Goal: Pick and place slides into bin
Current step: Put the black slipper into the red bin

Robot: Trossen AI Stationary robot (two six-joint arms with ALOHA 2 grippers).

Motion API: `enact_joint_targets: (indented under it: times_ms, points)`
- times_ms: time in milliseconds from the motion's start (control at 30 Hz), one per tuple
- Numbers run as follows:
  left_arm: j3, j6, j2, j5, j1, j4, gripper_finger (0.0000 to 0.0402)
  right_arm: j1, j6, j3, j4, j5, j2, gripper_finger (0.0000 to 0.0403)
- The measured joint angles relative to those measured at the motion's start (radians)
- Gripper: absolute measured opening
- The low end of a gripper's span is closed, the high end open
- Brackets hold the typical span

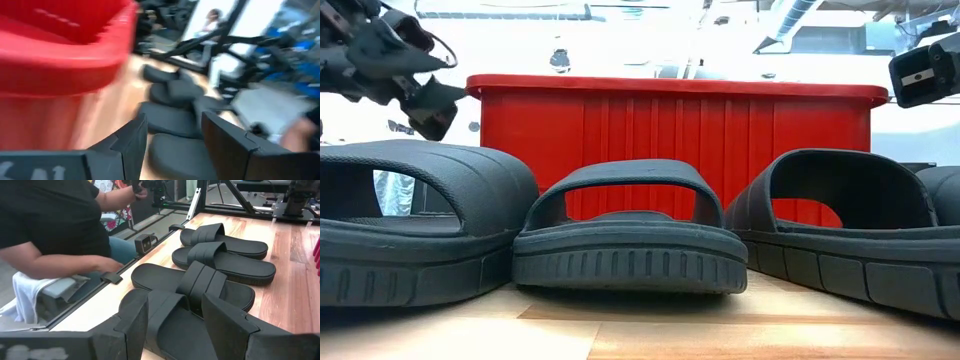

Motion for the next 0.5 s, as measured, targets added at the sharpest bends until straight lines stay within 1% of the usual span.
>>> enact_joint_targets:
  times_ms: [100, 167, 233, 333, 400, 500]
  points:
    - [0.0, -0.057, 0.0, 0.051, -0.032, 0.078, 0.0178, 0.0, 0.0, 0.0, 0.0, 0.0, 0.0, 0.0176]
    - [0.0, -0.065, 0.0, 0.062, -0.066, 0.134, 0.0178, 0.0, 0.0, 0.0, 0.0, 0.0, 0.0, 0.0176]
    - [-0.007, -0.065, 0.0, 0.061, -0.108, 0.233, 0.0178, 0.0, 0.0, 0.0, 0.0, 0.0, 0.0, 0.0176]
    - [-0.018, -0.021, 0.0, 0.058, -0.18, 0.389, 0.0178, 0.0, 0.0, 0.0, 0.0, 0.0, 0.0, 0.0175]
    - [-0.02, 0.015, 0.0, 0.047, -0.232, 0.444, 0.0178, 0.0, 0.0, 0.0, 0.0, 0.0, 0.0, 0.0175]
    - [-0.02, 0.061, 0.0, -0.003, -0.311, 0.48, 0.0178, 0.0, 0.0, 0.0, 0.0, 0.0, 0.0, 0.0177]
